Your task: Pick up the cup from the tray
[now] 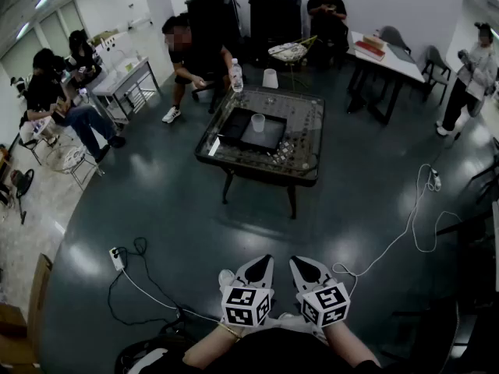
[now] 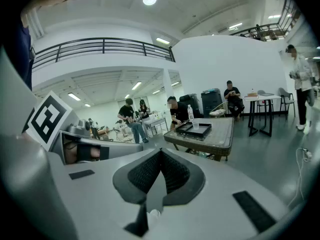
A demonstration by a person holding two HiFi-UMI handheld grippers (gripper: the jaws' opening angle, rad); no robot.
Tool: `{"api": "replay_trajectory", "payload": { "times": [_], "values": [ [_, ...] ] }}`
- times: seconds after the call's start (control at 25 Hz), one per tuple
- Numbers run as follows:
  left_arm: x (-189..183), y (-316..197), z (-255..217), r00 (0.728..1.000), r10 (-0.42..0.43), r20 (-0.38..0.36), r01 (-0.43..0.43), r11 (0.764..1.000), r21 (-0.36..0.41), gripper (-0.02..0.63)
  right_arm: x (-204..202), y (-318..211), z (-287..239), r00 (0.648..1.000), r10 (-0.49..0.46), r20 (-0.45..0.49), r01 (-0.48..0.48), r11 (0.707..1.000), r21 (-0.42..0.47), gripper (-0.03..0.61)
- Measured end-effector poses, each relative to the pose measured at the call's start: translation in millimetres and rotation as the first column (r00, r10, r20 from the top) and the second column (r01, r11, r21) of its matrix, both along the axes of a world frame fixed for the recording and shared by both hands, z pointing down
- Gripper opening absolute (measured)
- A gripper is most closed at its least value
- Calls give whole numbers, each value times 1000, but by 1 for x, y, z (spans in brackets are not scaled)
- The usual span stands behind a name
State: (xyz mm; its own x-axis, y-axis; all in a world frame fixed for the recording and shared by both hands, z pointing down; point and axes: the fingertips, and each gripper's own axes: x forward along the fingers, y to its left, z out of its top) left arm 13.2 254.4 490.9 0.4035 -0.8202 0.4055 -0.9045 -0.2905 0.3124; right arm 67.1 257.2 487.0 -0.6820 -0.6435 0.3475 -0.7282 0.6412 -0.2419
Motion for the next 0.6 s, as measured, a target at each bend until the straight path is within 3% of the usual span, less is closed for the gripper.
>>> {"api": "replay_trajectory", "payload": {
  "times": [0.4, 0.6],
  "values": [
    [30, 74, -15, 998, -38, 52, 39, 999, -23, 12, 32, 68, -25, 998, -53, 16, 53, 998, 24, 12],
    [38, 91, -20, 994, -69, 83, 69, 998, 2, 12, 40, 88, -25, 997, -70, 16, 70, 997, 28, 11]
  ]
}}
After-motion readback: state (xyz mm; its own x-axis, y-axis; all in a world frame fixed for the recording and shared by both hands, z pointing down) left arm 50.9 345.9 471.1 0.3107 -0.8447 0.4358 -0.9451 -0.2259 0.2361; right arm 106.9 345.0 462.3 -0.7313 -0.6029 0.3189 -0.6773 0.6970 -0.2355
